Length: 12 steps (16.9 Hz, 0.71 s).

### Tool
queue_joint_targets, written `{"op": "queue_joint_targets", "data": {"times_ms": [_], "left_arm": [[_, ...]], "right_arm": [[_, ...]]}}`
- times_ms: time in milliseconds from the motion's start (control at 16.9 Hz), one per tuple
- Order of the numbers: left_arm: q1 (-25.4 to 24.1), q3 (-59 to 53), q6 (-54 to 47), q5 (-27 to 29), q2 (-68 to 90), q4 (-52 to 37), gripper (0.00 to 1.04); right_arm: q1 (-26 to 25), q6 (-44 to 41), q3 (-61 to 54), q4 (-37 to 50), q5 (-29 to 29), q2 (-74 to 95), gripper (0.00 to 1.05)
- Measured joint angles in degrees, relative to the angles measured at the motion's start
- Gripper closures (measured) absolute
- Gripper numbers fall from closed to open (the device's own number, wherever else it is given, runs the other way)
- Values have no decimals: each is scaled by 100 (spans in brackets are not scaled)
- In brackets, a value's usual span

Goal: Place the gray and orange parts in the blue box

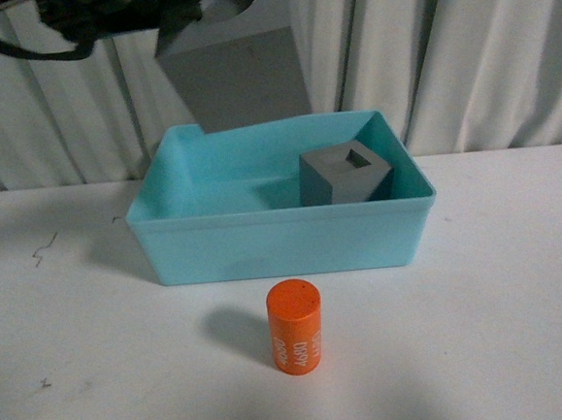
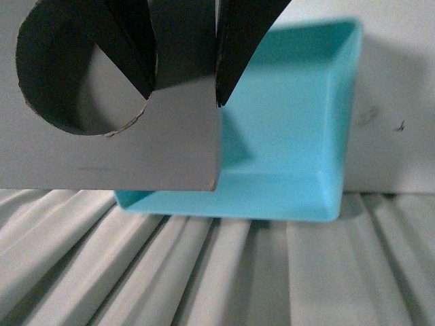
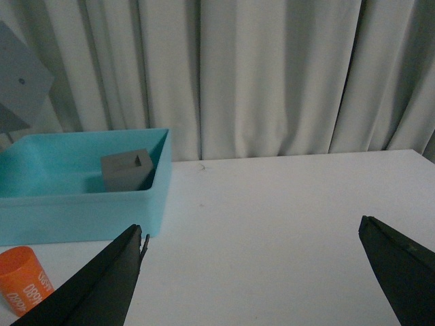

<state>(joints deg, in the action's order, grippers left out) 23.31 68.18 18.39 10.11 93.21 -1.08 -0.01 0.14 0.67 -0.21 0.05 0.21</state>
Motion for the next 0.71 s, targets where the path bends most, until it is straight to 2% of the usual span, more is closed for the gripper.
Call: {"op": "queue_joint_targets", "data": {"times_ms": [296, 710], "left_arm": [[-140, 1373, -282, 243, 1565, 52, 85], [-511, 1801, -953, 538, 2830, -146, 85]], "right_arm": [[0, 0, 0, 0, 0, 0, 6], [0, 0, 0, 0, 0, 0, 6]]}}
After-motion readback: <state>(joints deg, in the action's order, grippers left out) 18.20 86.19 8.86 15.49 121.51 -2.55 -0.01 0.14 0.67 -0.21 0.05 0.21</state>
